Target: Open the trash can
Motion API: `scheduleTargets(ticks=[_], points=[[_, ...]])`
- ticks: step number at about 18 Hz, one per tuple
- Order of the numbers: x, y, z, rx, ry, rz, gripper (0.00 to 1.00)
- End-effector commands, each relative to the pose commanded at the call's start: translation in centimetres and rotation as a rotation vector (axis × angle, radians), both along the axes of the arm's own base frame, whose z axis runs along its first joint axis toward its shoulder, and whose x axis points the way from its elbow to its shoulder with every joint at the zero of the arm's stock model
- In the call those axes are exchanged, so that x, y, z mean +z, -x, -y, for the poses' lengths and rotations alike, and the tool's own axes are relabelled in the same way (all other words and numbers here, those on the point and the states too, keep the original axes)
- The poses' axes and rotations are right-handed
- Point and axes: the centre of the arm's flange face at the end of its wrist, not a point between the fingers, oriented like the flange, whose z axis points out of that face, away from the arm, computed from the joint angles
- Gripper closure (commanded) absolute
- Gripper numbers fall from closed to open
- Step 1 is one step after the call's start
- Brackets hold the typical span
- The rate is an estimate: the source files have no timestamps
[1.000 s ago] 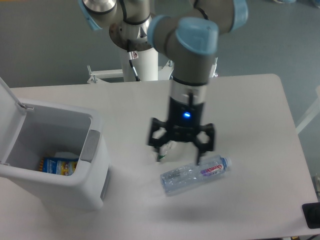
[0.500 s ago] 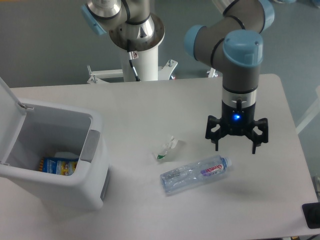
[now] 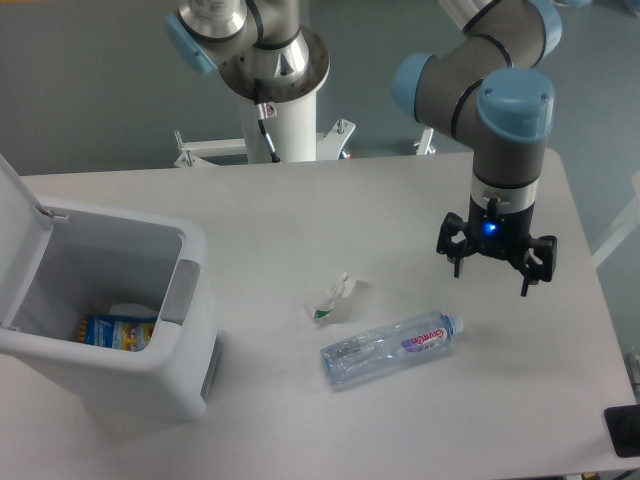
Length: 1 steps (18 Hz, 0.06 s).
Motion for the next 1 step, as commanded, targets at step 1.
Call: scheduleTargets(ticks=[1], points=[[-0.02,-0.01,0.0,0.0,0.001,0.001,0.0]])
